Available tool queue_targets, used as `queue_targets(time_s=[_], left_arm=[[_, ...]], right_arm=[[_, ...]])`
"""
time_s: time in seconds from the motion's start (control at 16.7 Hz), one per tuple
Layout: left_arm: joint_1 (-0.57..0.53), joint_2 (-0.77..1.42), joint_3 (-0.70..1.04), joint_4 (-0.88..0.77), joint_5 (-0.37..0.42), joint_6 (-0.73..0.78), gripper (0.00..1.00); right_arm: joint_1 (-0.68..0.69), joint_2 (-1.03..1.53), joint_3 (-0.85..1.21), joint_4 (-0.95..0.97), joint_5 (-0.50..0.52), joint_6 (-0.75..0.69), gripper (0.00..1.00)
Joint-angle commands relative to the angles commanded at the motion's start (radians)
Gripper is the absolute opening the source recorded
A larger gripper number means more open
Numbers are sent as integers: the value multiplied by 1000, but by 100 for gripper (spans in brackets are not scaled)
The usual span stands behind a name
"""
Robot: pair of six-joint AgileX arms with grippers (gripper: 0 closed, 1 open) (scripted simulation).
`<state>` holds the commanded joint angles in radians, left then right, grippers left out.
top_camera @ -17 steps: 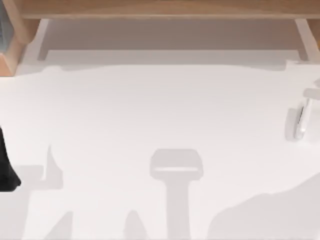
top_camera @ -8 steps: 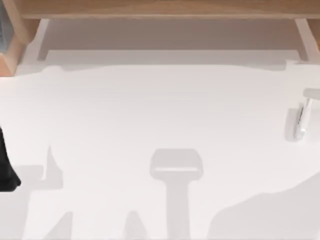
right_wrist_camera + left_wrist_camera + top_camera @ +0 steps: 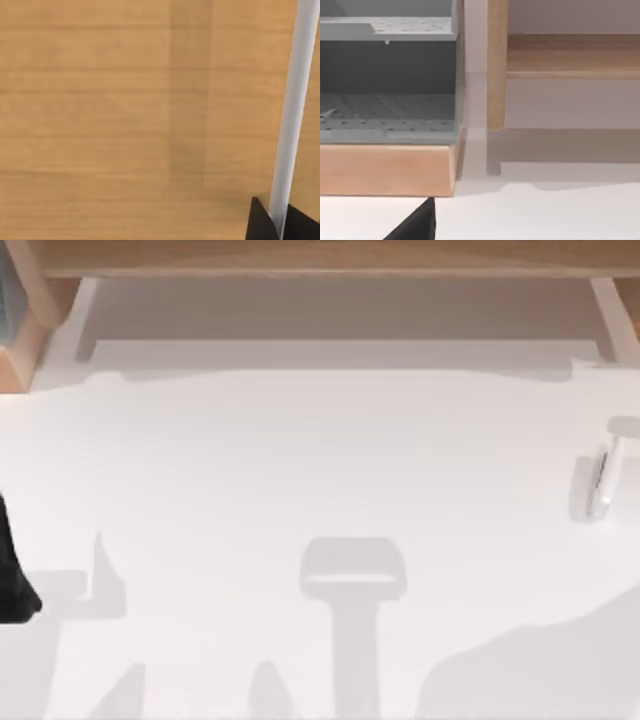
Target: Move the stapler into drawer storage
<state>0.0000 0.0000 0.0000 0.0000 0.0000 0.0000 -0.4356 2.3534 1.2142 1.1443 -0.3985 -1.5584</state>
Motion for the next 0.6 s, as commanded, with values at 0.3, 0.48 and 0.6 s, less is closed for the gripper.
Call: queue_targets(time_s=[0.3,0.48,0.6], left_arm=[[0,0,0,0,0,0,100],[0,0,0,0,0,0,100],[0,0,0,0,0,0,100]], right_arm=[[-9,-8,-18,7,-2,1,0],[-31,-48,-112,57,-24,1,0],[-48,-83,-194,101,-44,3,0]])
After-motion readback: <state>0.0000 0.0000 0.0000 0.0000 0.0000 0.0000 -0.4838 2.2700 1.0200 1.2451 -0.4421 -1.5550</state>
